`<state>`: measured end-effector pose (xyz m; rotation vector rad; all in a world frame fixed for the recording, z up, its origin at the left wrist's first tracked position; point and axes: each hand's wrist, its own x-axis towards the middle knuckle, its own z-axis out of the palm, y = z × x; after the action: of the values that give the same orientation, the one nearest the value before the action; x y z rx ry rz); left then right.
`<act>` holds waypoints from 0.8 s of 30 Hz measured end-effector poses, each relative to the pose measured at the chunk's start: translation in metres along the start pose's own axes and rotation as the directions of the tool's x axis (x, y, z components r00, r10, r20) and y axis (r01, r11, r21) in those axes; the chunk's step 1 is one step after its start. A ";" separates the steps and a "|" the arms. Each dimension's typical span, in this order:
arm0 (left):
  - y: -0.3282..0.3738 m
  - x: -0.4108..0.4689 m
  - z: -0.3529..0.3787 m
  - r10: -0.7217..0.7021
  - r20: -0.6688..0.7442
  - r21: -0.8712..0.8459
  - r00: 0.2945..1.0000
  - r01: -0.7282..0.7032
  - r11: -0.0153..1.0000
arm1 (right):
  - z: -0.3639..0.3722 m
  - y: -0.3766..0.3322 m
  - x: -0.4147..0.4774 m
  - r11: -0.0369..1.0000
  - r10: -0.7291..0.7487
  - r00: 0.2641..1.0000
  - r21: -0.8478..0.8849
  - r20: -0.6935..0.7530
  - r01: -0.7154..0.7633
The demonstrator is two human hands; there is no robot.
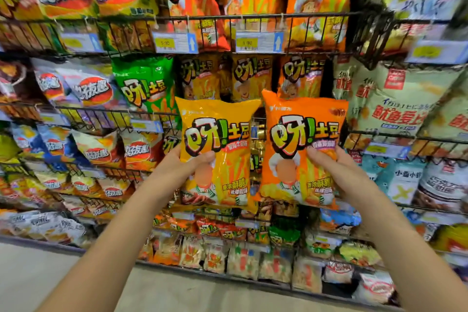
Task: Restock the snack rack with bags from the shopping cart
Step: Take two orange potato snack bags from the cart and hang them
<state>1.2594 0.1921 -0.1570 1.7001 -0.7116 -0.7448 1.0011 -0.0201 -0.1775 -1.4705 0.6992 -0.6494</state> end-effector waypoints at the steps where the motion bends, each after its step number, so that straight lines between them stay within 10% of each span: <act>1: 0.004 0.008 0.000 0.021 0.024 -0.020 1.000 -0.020 1.000 | 0.001 -0.003 0.006 1.000 0.000 1.000 -0.006 -0.012 0.000; 24: 0.051 0.143 -0.006 0.167 0.219 -0.075 0.961 -0.154 0.985 | 0.003 -0.052 0.085 1.000 -0.010 0.986 -0.014 -0.165 0.007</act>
<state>1.3492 0.0736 -0.1238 1.4999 -0.9646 -0.8423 1.0605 -0.0828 -0.1280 -1.4440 0.8267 -0.7805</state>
